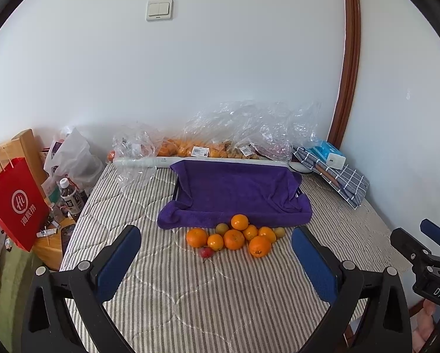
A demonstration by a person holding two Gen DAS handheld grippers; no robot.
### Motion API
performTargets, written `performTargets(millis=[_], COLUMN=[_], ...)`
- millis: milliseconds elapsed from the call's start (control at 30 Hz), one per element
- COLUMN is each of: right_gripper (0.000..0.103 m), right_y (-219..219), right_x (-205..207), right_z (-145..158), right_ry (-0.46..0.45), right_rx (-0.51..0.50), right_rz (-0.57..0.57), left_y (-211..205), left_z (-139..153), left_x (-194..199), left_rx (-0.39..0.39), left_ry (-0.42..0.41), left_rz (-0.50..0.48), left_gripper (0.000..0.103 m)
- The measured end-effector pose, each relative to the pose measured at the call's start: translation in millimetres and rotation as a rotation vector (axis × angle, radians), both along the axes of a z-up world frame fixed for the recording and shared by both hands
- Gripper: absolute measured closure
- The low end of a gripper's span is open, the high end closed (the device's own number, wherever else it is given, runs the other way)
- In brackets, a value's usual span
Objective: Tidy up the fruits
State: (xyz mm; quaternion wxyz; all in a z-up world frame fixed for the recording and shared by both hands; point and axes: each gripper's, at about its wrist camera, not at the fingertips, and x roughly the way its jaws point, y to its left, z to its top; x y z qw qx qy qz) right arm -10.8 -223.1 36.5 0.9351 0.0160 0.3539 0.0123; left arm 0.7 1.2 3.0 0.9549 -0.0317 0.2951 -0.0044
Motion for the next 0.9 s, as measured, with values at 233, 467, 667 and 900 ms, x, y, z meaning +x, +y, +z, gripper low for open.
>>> performTargets(millis=[233,467,667,900], right_gripper=[0.0,0.0,0.0,0.0], right_y=[0.9,3.0,1.3,6.3], right_x=[-1.4,-0.6,4.7,19.3], right_z=[1.1,1.3,0.1,-7.3], right_ry=[-0.012,-0.017,-0.015,-0.001], right_rx=[-0.007,-0.013,0.01,0.0], right_rz=[0.002,-0.004,-0.003,-0.008], left_y=[0.6,2.3,3.0,4.3], left_z=[0.1,0.4,-0.2,-4.0], left_x=[-0.9,0.2,6.4,22.1], left_rx=[-0.005,-0.008,-0.019,-0.018], left_ry=[-0.006,-0.009,-0.003,0.016], left_rz=[-0.003,-0.006,-0.01,-0.005], left_gripper=[0.0,0.0,0.0,0.0])
